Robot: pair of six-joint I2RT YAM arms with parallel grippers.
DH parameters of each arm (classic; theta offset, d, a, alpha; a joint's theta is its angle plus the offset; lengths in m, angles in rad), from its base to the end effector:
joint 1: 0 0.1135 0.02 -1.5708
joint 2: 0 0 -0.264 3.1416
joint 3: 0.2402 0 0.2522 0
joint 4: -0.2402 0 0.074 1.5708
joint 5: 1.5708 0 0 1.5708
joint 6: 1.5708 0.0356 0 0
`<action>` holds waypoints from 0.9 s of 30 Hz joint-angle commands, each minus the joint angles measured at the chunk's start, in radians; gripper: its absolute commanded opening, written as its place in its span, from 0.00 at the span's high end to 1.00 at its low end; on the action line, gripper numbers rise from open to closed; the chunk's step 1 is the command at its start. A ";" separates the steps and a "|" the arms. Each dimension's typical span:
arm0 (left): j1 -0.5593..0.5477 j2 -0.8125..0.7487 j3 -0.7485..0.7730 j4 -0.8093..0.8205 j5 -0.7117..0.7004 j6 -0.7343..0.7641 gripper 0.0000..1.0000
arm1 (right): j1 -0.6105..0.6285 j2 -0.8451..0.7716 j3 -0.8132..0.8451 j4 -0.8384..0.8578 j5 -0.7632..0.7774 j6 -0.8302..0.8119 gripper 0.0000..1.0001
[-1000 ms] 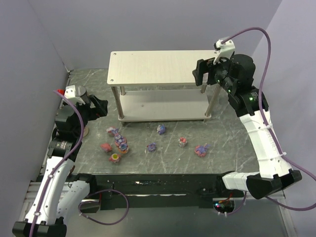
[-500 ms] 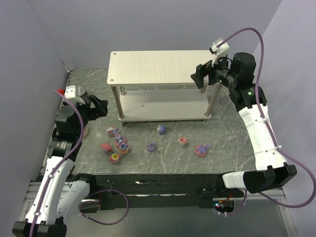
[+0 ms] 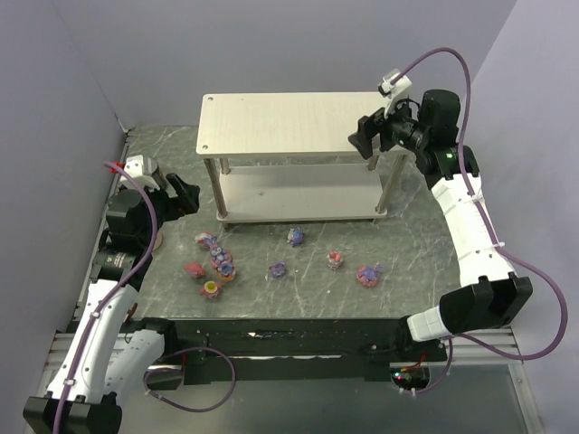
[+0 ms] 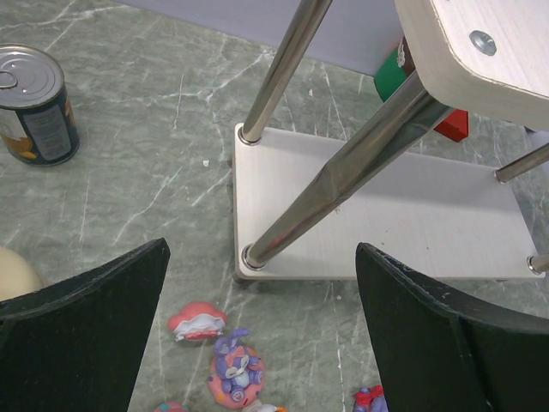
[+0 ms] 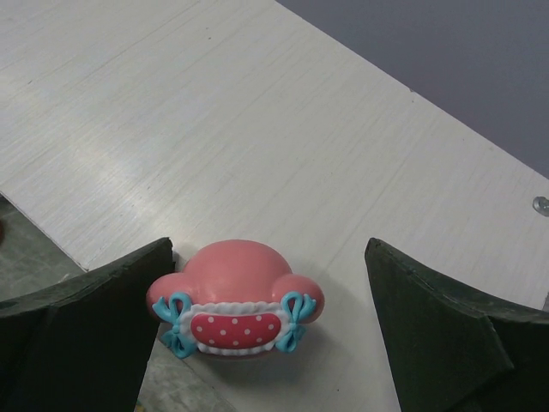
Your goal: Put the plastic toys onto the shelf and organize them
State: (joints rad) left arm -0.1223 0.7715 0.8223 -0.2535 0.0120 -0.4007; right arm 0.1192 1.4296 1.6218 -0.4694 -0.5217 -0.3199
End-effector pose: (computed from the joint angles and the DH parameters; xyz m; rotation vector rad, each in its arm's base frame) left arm 0.1783 -0.0223 0.3479 -0.2397 1.7738 -0.3877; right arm 0.3084 0.0548 0.4519 -0.7409 1.6661 0.3395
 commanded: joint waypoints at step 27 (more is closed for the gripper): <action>0.001 0.000 0.029 0.020 0.023 0.014 0.04 | -0.010 -0.115 -0.130 0.105 0.462 0.381 0.59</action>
State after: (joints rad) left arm -0.1223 0.7815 0.8227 -0.2535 0.0151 -0.4007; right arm 0.1150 1.2858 1.4094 -0.2771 -0.2481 -0.0540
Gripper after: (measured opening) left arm 0.963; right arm 0.687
